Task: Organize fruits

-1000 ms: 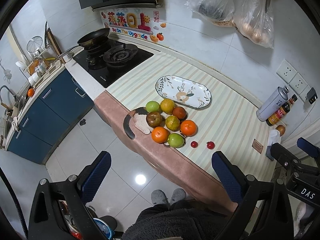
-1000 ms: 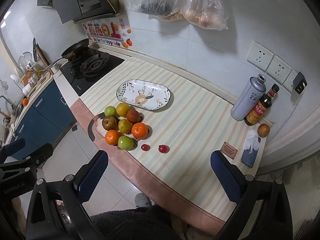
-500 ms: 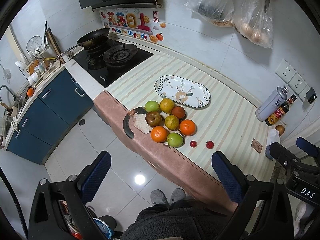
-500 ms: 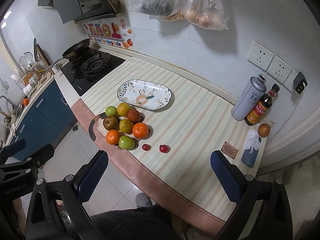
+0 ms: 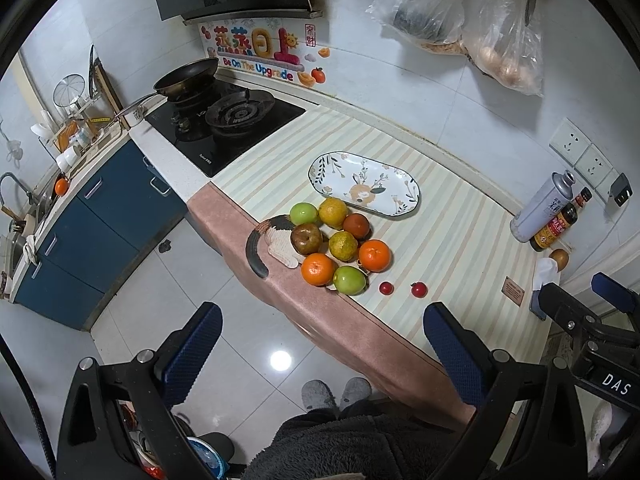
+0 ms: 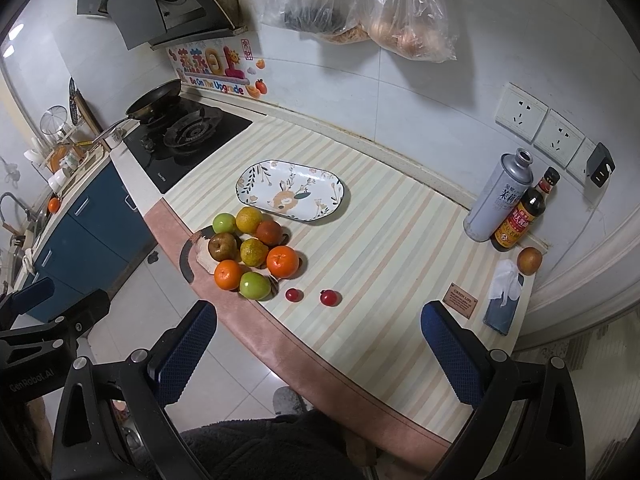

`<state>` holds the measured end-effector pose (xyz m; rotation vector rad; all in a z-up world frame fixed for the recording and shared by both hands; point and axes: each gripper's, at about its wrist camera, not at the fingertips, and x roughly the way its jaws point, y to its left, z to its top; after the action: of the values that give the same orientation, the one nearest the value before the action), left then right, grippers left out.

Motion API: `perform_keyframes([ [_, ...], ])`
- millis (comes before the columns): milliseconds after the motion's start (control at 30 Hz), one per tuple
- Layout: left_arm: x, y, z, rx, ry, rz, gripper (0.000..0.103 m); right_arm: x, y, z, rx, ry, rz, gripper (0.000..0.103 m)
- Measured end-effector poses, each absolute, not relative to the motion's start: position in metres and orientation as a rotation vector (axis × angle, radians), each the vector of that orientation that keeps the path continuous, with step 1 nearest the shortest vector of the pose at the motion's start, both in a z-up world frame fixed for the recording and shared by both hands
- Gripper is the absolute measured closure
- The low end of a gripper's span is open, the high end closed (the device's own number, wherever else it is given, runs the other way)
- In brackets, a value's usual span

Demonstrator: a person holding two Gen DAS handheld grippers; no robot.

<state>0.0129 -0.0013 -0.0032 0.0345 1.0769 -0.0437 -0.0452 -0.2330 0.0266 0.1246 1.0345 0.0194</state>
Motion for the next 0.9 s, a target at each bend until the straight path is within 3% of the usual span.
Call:
perform_keyframes([
  [600, 0.02, -0.01, -0.002, 0.021, 1.072, -0.035, 0.0, -0.048, -0.232, 0.028, 0.164, 1.017, 0.032, 0.0],
  [900, 0.071, 0.022, -0.044, -0.022, 1.037, 0.162, 0.0, 0.014, -0.251, -0.045, 0.41, 1.048, 0.169, 0.0],
])
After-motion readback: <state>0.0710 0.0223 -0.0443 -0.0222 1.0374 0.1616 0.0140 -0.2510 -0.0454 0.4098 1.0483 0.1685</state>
